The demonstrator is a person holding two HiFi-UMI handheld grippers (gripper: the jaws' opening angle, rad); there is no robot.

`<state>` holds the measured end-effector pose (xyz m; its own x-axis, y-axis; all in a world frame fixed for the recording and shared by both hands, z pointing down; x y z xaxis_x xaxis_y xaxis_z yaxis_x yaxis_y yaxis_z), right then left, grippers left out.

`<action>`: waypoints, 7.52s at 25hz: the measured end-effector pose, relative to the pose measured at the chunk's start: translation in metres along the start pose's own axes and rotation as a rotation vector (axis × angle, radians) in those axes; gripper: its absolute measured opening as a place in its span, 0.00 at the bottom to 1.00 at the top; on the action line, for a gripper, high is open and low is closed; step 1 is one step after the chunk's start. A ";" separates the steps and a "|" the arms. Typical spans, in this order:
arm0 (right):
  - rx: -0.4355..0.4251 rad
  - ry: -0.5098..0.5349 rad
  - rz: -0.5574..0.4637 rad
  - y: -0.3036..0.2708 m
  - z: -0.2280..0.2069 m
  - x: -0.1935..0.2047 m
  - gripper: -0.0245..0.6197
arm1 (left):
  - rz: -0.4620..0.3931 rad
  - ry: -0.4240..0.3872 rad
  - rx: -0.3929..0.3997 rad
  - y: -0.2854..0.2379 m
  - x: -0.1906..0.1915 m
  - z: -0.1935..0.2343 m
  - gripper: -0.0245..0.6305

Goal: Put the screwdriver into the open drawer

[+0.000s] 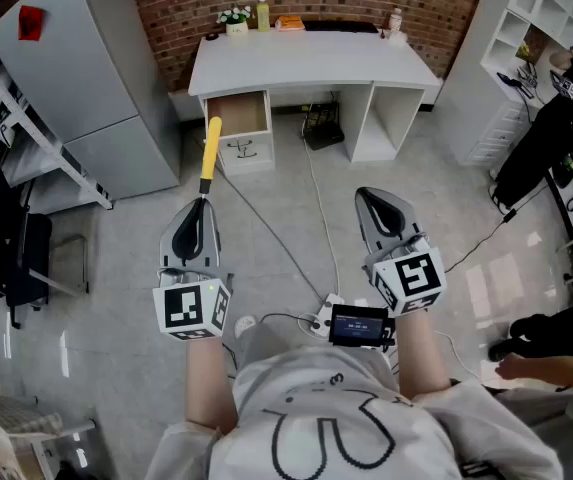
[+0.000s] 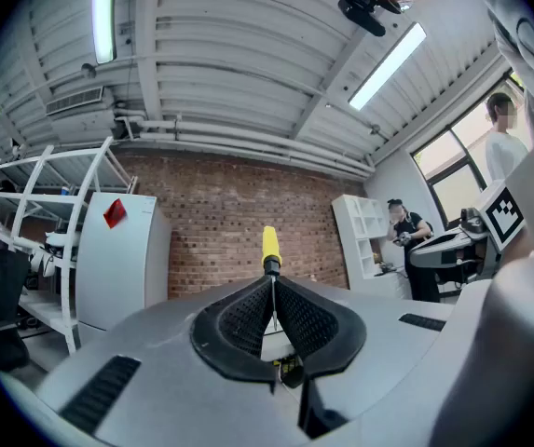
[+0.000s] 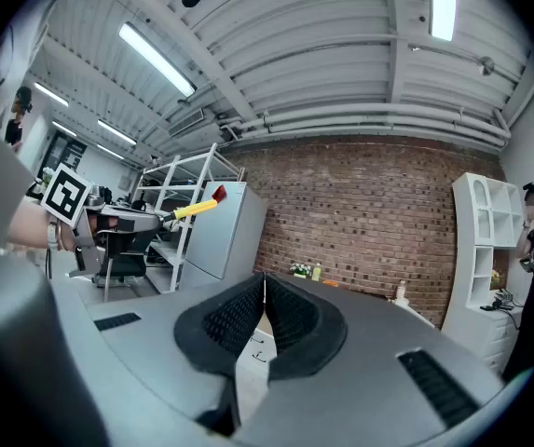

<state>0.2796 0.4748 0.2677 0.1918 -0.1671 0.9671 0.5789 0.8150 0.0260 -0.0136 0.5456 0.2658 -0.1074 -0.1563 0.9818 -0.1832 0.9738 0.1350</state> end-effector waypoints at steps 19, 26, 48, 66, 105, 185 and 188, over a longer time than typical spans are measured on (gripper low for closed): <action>0.053 -0.026 0.036 -0.162 -0.036 0.015 0.07 | 0.034 0.036 0.014 -0.147 0.042 0.105 0.07; 0.090 -0.030 0.045 -0.239 -0.041 0.014 0.07 | 0.033 0.038 0.048 -0.216 0.056 0.166 0.07; 0.141 -0.053 0.086 -0.378 -0.057 0.039 0.07 | 0.046 0.055 0.123 -0.338 0.102 0.250 0.07; 0.103 -0.061 0.111 -0.527 -0.150 0.080 0.07 | 0.074 0.089 0.108 -0.490 0.143 0.286 0.07; 0.030 -0.240 0.496 -0.612 -0.179 0.228 0.07 | 0.409 0.249 0.159 -0.583 0.293 0.290 0.07; -0.019 -0.313 0.693 -0.635 -0.190 0.414 0.07 | 0.979 0.304 0.293 -0.667 0.546 0.266 0.18; -0.003 -0.308 0.680 -0.633 -0.196 0.393 0.07 | 0.969 0.308 0.279 -0.664 0.524 0.271 0.16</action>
<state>0.1442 -0.2157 0.5819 0.2778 0.5369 0.7966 0.4143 0.6811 -0.6036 -0.2133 -0.2279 0.6546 -0.0824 0.7551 0.6504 -0.3748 0.5812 -0.7223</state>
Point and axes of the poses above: the fingertips, and each gripper's own axes: y backward along the fingers, z to its left, x out of its underside, the point moved 8 cm from there along y, backward along the fingers, and after that the axes turned 5 degrees about x, right-handed, at the moved point
